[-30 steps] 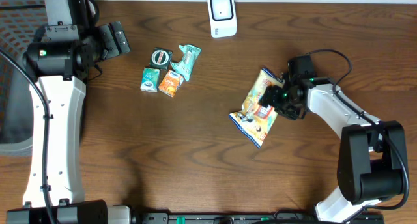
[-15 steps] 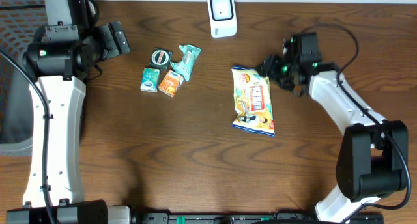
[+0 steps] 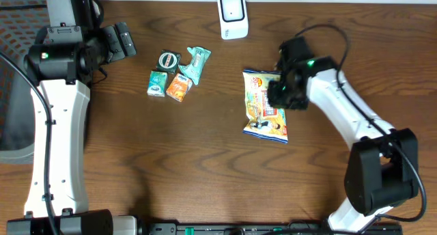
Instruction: Scan the item barcode
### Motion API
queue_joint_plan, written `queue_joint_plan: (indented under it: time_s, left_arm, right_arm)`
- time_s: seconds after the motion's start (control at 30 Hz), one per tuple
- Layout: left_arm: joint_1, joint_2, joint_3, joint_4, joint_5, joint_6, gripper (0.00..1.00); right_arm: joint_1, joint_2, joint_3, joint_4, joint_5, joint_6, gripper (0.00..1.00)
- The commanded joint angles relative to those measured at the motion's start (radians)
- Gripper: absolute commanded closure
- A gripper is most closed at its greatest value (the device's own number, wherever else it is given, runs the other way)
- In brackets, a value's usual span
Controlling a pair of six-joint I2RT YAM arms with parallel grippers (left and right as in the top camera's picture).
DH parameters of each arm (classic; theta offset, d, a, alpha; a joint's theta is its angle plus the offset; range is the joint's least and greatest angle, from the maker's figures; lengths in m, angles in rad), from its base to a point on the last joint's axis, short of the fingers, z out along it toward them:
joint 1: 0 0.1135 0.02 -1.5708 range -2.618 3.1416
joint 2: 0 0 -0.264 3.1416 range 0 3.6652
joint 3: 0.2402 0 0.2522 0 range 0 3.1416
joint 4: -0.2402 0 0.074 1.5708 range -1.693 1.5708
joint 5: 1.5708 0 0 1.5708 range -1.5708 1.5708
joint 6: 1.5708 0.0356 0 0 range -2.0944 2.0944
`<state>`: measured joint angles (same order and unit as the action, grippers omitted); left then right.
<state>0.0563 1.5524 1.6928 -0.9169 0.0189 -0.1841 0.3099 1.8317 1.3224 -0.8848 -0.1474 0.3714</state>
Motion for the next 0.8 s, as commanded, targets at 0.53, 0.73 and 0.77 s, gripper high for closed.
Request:
queue_joint_plan:
  time_s: [0.53,0.73,0.77]
  left_arm:
    - [0.0,0.006,-0.004,-0.002,-0.012,-0.008,0.03]
    - [0.0,0.006,-0.004,-0.003,-0.012,-0.009,0.02]
    - [0.0,0.006,-0.004,-0.003,-0.012,-0.009,0.02]
  right_arm:
    - [0.006,0.003,-0.257,0.519,0.054,0.151,0.85]
    - [-0.117,0.003,-0.248,0.617,0.053,0.096,0.84]
    - [-0.133,0.003,-0.242,0.624,0.043,0.079,0.84]
